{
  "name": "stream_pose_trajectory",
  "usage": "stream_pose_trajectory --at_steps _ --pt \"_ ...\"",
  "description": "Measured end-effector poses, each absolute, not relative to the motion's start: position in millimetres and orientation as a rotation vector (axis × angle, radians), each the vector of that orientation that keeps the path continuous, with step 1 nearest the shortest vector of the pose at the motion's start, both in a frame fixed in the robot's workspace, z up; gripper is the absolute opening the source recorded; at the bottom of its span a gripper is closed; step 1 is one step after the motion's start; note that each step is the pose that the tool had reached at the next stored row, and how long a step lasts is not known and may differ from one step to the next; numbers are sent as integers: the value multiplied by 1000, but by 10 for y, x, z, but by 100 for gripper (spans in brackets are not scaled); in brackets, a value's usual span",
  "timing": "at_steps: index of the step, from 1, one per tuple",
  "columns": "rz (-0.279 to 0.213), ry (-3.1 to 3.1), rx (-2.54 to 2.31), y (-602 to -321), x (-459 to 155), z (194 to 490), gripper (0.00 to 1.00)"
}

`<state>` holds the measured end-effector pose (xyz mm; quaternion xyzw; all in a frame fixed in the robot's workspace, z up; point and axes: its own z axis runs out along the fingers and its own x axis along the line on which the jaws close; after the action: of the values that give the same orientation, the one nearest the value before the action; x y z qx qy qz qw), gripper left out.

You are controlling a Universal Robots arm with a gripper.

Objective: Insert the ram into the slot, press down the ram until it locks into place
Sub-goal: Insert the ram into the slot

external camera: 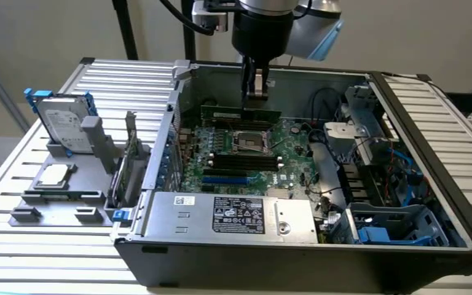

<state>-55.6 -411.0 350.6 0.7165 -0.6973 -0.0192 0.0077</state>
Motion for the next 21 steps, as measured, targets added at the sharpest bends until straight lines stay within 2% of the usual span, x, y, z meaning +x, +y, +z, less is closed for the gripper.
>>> stream_pose_trajectory --at_steps 21 --pt "-60 -2178 2242 -4076 -427 3125 14"
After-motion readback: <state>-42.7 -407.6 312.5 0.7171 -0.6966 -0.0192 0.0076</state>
